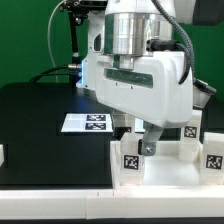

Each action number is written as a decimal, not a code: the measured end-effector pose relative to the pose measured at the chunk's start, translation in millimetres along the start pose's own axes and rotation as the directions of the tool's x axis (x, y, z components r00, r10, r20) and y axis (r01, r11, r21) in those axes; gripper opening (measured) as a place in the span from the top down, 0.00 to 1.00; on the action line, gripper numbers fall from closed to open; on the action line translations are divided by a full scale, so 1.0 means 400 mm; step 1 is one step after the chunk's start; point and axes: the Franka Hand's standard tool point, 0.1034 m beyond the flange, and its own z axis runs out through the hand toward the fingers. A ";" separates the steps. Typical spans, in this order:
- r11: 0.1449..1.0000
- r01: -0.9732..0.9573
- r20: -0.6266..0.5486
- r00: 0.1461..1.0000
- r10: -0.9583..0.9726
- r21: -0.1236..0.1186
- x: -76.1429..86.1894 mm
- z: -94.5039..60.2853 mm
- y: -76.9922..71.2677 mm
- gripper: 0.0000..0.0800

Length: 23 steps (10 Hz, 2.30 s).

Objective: Assemble square table

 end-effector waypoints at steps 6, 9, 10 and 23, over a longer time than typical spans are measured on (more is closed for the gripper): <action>0.750 0.661 -0.008 0.750 -0.662 -0.023 -0.020 0.003 -0.020 0.19; 0.786 0.617 -0.009 0.786 -0.618 -0.022 -0.019 0.003 -0.020 0.35; 0.821 0.570 -0.010 0.821 -0.570 -0.022 -0.019 0.004 -0.019 0.53; 0.693 -0.716 0.056 0.691 0.721 -0.082 -0.004 0.005 -0.010 0.64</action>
Offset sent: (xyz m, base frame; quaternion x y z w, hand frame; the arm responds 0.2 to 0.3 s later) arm 0.0212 0.0216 -0.0025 -0.0140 0.0035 -0.4242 0.9055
